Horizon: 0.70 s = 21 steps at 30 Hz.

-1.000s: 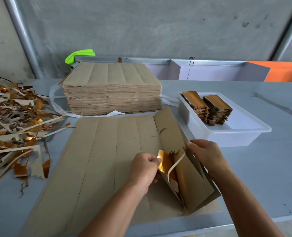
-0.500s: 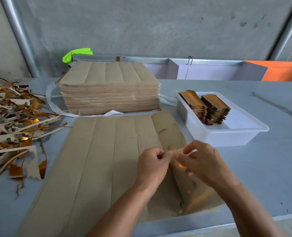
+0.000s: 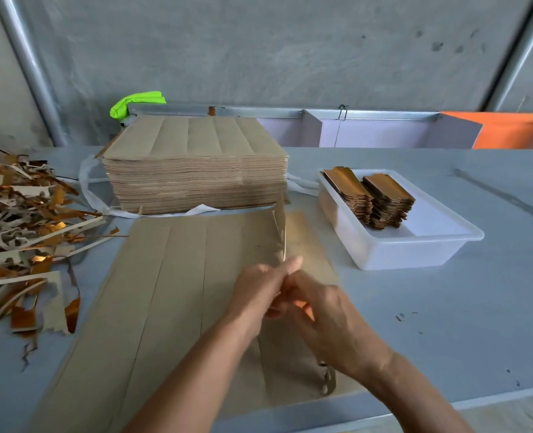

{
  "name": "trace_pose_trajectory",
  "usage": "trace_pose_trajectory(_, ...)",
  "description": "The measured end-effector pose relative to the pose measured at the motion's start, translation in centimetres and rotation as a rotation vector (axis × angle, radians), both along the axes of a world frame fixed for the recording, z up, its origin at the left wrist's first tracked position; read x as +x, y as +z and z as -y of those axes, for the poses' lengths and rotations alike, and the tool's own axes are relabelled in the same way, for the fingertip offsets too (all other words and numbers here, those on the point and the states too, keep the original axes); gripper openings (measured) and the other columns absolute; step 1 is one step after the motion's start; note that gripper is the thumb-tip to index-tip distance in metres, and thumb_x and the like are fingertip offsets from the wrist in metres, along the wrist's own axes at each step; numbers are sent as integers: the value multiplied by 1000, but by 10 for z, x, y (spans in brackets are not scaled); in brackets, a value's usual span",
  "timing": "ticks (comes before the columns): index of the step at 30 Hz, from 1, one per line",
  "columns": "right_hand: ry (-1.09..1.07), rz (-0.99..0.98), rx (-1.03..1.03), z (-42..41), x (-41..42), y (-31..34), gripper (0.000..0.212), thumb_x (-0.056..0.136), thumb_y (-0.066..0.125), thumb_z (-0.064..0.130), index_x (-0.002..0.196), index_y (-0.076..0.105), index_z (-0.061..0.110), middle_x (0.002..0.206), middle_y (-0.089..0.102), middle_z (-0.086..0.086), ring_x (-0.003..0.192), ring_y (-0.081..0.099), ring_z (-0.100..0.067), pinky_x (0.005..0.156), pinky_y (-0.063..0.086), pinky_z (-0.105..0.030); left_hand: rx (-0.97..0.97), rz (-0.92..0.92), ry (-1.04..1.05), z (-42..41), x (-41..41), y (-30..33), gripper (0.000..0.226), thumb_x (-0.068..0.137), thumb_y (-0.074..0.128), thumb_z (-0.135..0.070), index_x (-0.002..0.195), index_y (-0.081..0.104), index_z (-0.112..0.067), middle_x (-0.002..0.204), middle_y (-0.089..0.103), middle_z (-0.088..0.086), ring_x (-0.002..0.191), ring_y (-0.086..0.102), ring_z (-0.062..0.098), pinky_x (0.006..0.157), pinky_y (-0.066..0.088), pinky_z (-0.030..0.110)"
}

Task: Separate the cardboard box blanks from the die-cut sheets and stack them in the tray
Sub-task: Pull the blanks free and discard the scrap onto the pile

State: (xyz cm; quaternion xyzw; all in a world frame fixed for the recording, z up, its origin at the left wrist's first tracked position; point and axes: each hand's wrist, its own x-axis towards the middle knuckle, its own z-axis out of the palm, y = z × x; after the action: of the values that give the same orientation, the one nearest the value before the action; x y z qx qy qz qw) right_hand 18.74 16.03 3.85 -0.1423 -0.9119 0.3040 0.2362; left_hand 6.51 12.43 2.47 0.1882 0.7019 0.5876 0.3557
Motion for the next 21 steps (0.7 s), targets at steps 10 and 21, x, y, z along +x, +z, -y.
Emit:
trace_pose_trajectory(10, -376, 52, -229, -29, 4, -16, 7, 96, 52, 25, 102, 55, 26, 107, 58, 9, 100, 59, -12, 77, 47, -17, -82, -114, -69, 14, -14, -10, 23, 93, 58, -29, 79, 64, -12, 78, 65, 5, 69, 62, 15, 47, 44, 19)
trace_pose_trajectory(21, -348, 309, -25, -27, -2, -33, 44, 87, 61, 44, 126, 54, 25, 135, 47, 5, 107, 49, -10, 77, 47, -16, 2, -94, -55, 15, -6, -8, 21, 96, 49, -16, 78, 57, -15, 76, 55, 8, 72, 51, 20, 68, 42, 32)
